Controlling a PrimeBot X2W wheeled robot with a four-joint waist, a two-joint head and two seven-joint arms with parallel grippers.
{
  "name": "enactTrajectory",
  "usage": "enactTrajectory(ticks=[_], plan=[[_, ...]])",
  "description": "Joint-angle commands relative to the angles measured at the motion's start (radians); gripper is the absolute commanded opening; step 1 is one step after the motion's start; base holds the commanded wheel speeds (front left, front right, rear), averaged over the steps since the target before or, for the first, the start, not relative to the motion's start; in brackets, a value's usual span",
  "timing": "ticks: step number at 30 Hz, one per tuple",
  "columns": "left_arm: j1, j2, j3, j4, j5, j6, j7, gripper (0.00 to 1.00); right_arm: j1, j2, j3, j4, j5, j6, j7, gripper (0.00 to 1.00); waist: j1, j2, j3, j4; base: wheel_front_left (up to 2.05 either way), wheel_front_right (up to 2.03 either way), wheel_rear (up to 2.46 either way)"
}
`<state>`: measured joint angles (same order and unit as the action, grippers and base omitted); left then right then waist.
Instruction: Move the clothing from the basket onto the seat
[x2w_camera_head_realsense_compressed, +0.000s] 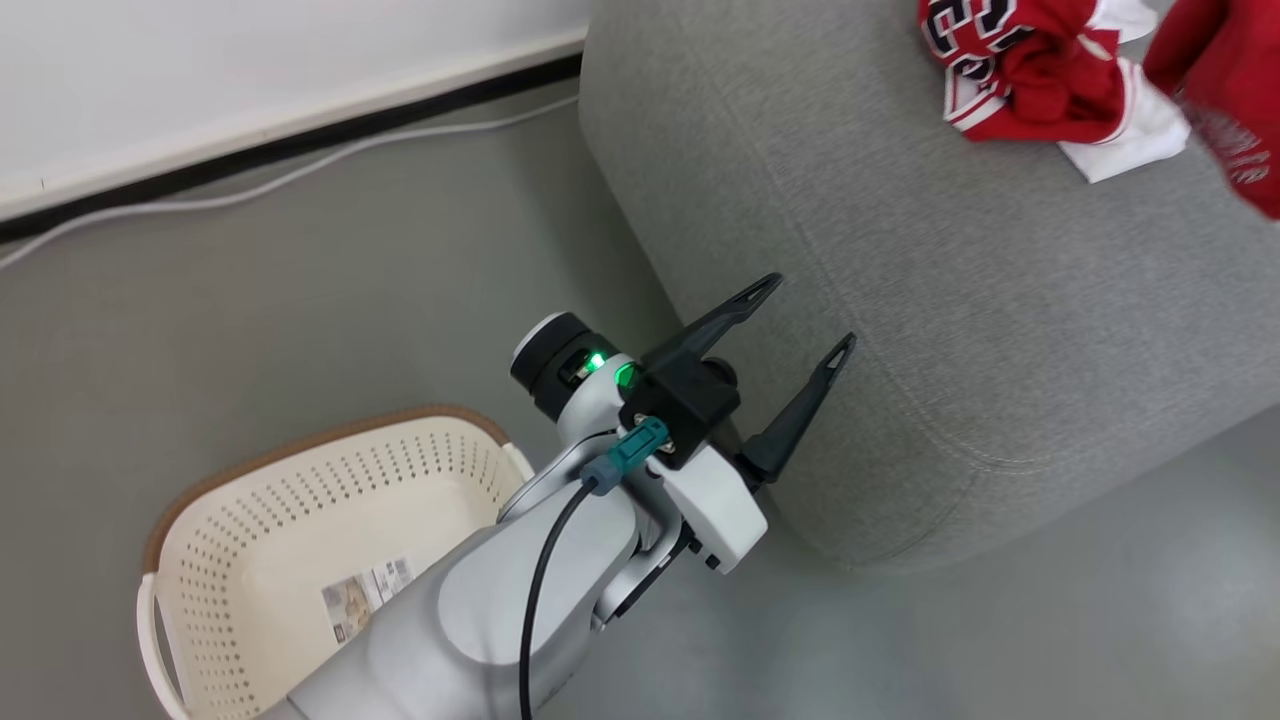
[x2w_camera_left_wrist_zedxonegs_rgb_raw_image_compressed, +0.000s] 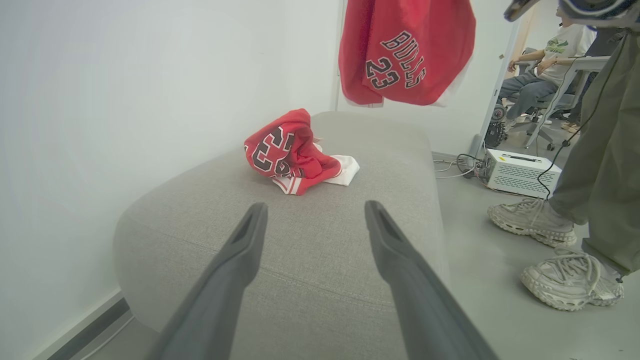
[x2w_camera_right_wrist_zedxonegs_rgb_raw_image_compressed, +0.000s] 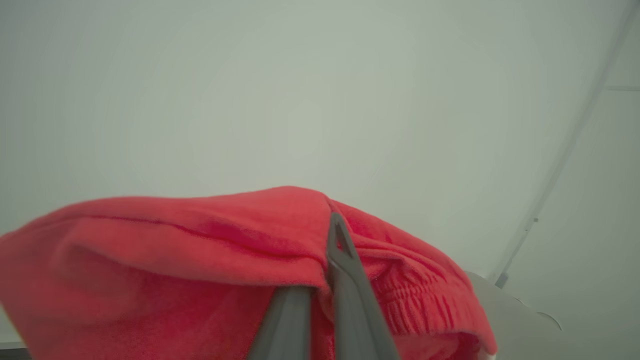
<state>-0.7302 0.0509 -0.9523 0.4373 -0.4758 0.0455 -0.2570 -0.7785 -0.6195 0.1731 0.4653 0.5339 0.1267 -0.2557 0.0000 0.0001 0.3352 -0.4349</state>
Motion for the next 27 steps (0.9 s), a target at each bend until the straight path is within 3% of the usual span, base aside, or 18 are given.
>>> enactTrajectory(ticks=[1, 16, 27], plan=[[-0.062, -0.001, 0.005, -0.034, -0.004, 0.016, -0.005, 1.00, -0.030, -0.049, -0.024, 0.015, -0.023, 0.004, -0.006, 0.00, 0.0000, -0.0001, 0.060, 0.039, 0.00, 0.00, 0.00], [-0.171, -0.001, -0.142, -0.094, -0.050, 0.099, -0.005, 1.00, -0.290, -0.178, -0.225, 0.325, -0.131, 0.004, -0.006, 0.00, 0.0000, -0.0001, 0.245, 0.194, 0.00, 0.00, 0.00], [-0.215, -0.001, -0.203, -0.158, -0.058, 0.145, -0.005, 1.00, -0.392, -0.241, -0.328, 0.511, -0.172, 0.004, -0.006, 0.00, 0.0000, -0.0001, 0.346, 0.298, 0.00, 0.00, 0.00]])
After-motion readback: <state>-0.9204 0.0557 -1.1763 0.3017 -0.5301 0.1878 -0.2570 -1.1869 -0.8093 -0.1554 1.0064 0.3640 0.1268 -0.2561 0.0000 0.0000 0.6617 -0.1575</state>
